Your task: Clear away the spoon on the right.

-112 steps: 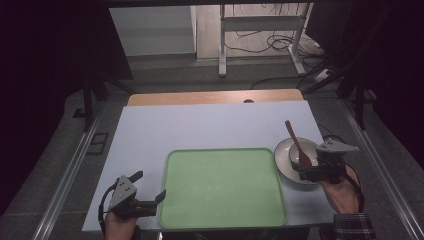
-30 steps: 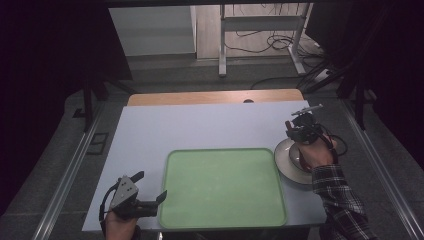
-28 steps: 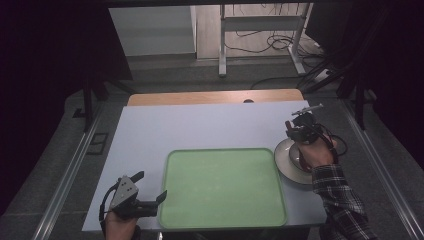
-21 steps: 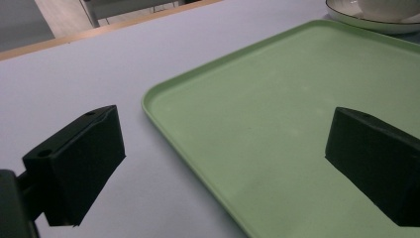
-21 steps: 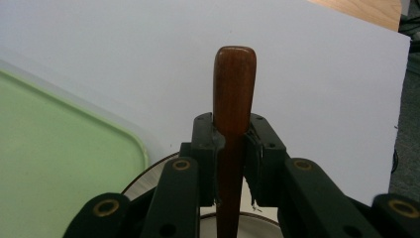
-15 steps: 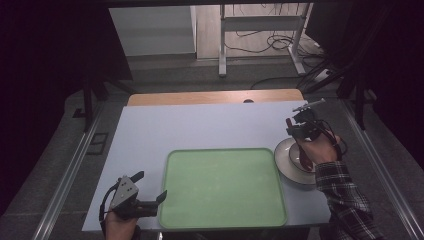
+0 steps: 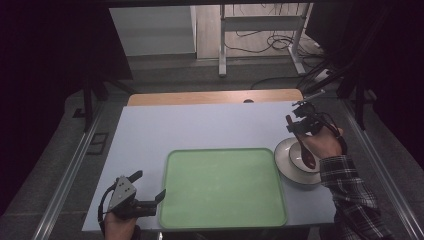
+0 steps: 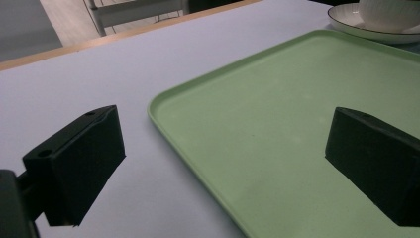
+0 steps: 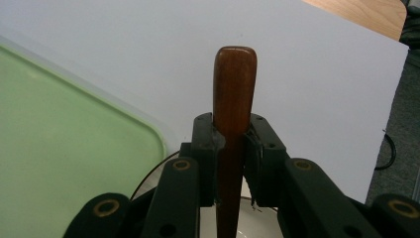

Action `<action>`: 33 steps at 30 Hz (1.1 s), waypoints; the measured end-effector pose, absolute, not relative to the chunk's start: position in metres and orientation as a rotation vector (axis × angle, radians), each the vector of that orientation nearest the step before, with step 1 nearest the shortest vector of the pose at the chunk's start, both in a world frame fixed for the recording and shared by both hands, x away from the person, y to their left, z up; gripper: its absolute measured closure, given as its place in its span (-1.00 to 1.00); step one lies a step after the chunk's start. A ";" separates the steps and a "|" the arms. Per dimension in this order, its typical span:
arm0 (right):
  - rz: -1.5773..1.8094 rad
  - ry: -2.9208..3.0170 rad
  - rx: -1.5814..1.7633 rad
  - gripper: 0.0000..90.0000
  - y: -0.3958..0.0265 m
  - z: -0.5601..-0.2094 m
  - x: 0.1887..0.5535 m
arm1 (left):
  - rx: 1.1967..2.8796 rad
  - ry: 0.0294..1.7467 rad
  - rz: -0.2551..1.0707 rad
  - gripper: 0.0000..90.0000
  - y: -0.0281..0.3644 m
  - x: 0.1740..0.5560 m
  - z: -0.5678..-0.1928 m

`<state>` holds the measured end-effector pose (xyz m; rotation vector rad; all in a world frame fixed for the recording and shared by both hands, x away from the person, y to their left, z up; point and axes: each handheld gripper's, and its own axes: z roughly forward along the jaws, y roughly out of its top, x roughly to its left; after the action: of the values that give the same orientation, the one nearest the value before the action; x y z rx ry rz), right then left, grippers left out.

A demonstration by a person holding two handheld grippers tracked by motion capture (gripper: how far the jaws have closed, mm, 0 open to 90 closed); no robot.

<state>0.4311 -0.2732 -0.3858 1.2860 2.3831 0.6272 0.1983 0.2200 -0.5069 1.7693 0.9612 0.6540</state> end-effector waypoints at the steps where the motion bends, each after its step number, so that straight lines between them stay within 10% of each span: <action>1: 0.627 2.383 1.286 0.70 -0.273 -0.386 0.431 | 1.769 0.961 0.654 -0.96 0.220 0.198 -0.507; 33: 0.480 2.518 1.317 0.70 -0.246 -0.364 0.418 | 1.776 0.955 0.650 -0.96 0.219 0.198 -0.507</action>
<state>0.4181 -0.2465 -0.3642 1.3167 2.5177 0.4796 0.1984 0.2189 -0.5070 1.7756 0.9553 0.6503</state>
